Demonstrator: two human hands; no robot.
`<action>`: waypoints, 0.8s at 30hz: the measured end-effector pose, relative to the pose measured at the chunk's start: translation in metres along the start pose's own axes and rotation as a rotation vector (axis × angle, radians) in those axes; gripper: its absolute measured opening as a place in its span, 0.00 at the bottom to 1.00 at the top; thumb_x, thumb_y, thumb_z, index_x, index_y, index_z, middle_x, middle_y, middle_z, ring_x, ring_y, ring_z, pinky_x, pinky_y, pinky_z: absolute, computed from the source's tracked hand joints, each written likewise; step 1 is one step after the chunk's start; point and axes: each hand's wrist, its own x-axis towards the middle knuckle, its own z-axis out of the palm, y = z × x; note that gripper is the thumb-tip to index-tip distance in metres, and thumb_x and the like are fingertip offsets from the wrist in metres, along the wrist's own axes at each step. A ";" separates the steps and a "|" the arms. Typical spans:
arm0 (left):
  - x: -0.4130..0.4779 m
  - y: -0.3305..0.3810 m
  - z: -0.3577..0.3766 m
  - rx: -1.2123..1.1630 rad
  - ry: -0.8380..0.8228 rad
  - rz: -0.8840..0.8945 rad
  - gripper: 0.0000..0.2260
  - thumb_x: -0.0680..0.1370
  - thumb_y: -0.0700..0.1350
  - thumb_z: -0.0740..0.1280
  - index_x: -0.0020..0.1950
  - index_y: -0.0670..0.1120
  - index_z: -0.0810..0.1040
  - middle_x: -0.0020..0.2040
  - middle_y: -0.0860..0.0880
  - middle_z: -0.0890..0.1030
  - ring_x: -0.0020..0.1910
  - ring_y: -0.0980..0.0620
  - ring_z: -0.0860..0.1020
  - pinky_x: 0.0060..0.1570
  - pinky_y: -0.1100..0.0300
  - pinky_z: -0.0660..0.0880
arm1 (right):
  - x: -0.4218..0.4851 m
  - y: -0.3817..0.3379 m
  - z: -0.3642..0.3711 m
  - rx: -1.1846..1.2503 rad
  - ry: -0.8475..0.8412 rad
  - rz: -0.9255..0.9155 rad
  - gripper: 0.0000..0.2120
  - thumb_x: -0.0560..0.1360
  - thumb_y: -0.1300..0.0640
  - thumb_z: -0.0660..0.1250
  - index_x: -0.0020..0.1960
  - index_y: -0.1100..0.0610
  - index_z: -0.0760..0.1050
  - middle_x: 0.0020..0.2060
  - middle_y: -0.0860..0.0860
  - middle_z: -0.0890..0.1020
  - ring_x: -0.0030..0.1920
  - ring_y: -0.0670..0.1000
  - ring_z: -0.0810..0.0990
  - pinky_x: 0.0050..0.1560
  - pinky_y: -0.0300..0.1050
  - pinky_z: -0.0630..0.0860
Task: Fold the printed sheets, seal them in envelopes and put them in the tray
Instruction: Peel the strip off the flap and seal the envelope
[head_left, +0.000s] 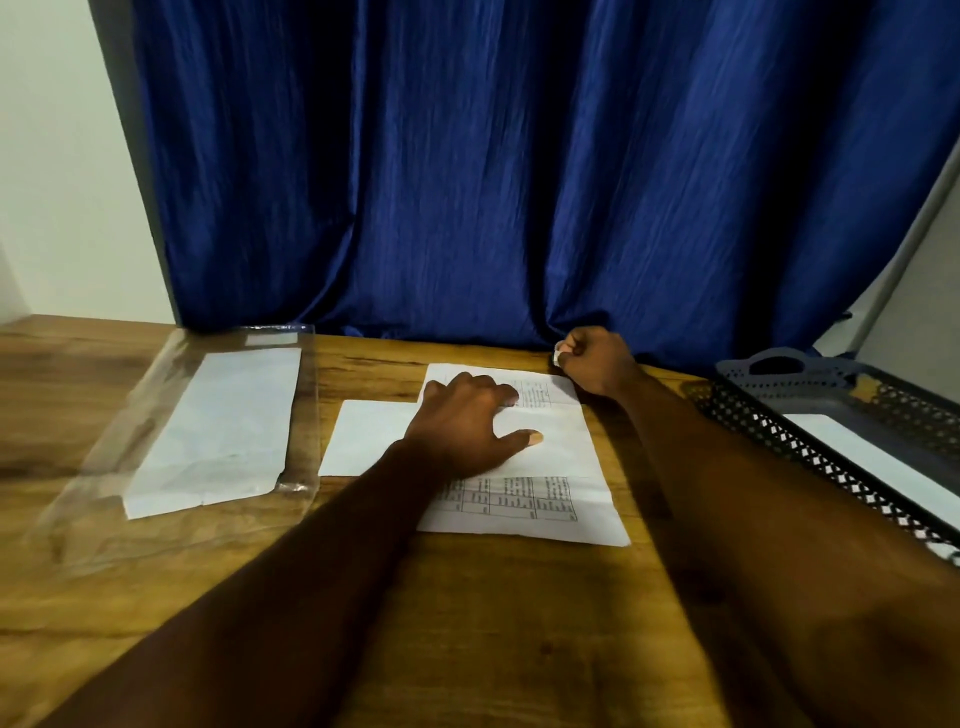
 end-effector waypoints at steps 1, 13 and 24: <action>0.000 0.000 0.000 -0.003 -0.002 -0.003 0.32 0.78 0.73 0.61 0.78 0.58 0.70 0.79 0.53 0.70 0.77 0.49 0.65 0.76 0.42 0.59 | 0.000 0.003 0.003 -0.004 -0.011 0.007 0.07 0.82 0.54 0.69 0.45 0.51 0.77 0.45 0.51 0.82 0.47 0.52 0.80 0.51 0.47 0.73; 0.001 -0.002 -0.001 -0.052 -0.024 0.006 0.32 0.79 0.71 0.63 0.79 0.57 0.69 0.79 0.52 0.70 0.77 0.49 0.65 0.76 0.42 0.59 | -0.030 0.009 -0.006 0.249 0.249 -0.169 0.04 0.80 0.58 0.73 0.47 0.52 0.81 0.42 0.46 0.84 0.44 0.46 0.83 0.52 0.46 0.82; -0.004 -0.010 -0.004 -0.263 0.010 -0.021 0.22 0.81 0.59 0.69 0.74 0.55 0.75 0.72 0.51 0.74 0.72 0.48 0.70 0.73 0.44 0.69 | -0.092 -0.003 -0.010 0.192 0.208 -0.388 0.07 0.79 0.61 0.73 0.54 0.52 0.86 0.50 0.44 0.83 0.49 0.43 0.81 0.50 0.38 0.79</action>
